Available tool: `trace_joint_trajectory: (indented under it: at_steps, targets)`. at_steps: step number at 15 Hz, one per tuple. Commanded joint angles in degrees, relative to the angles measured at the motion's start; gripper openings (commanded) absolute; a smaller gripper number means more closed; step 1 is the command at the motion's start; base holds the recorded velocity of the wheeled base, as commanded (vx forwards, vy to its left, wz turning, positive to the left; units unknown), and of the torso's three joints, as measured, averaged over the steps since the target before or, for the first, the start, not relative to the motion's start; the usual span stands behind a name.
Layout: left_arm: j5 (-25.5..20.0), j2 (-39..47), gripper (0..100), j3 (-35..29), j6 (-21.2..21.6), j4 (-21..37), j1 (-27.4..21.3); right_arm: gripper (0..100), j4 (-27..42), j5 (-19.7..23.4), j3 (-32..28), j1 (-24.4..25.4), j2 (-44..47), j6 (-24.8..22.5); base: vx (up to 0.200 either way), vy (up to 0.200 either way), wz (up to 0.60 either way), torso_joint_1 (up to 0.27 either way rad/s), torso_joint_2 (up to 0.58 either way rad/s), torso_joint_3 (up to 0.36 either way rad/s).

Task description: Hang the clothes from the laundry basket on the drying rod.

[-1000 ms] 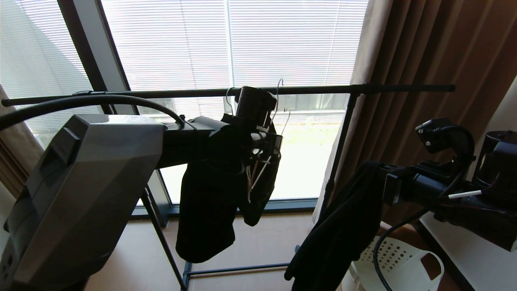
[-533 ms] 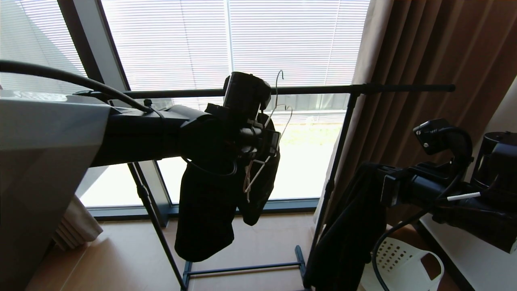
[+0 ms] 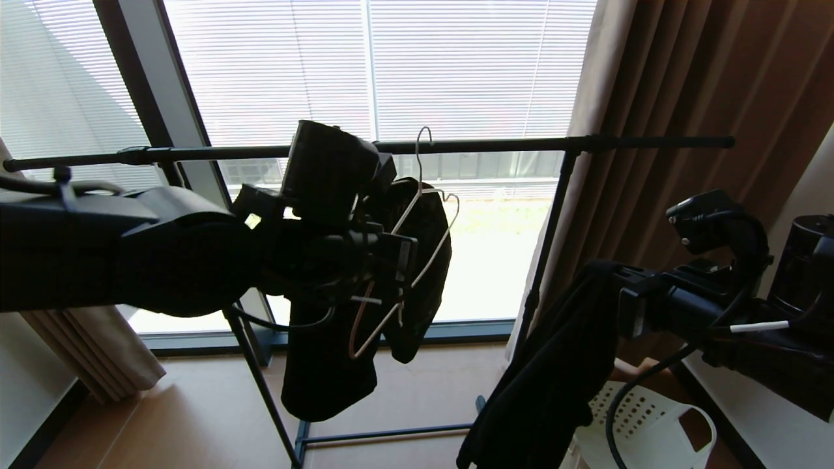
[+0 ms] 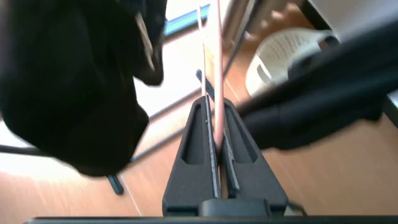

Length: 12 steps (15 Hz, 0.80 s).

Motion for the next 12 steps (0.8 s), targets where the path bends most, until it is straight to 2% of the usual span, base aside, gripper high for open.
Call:
trace_joint_trajectory:
  at_steps: [1, 2, 5, 9, 12]
  targets:
    - [-5.6, -18.2, 0, 24.3, 0.3, -8.8, 0.2, 0, 0.3, -2.1, 1.7, 2.1, -3.1, -3.3, 0.0, 0.0, 0.0, 0.0, 0.0, 0.0]
    - [-9.2, -23.9, 0, 33.4, 1.3, -12.6, 0.2, 0, 0.5, -2.5, 1.4, 2.1, -2.0, -6.6, 0.0, 0.0, 0.0, 0.0, 0.0, 0.0]
    - [-18.1, -32.0, 0, 46.2, 2.3, -19.5, 0.5, 0, 0.2, -7.4, 0.7, 2.1, 1.0, -13.5, 0.0, 0.0, 0.0, 0.0, 0.0, 0.0]
    - [-28.6, -37.5, 0, 55.3, 6.6, -29.1, 1.9, 0, 1.5, -7.4, -1.5, 3.1, 2.2, -15.0, 0.0, 0.0, 0.0, 0.0, 0.0, 0.0]
    - [-32.1, -37.7, 0, 57.8, 9.2, -30.9, 1.8, 0, 6.4, -8.0, -6.6, 2.9, 2.6, -17.0, 0.0, 0.0, 0.0, 0.0, 0.0, 0.0]
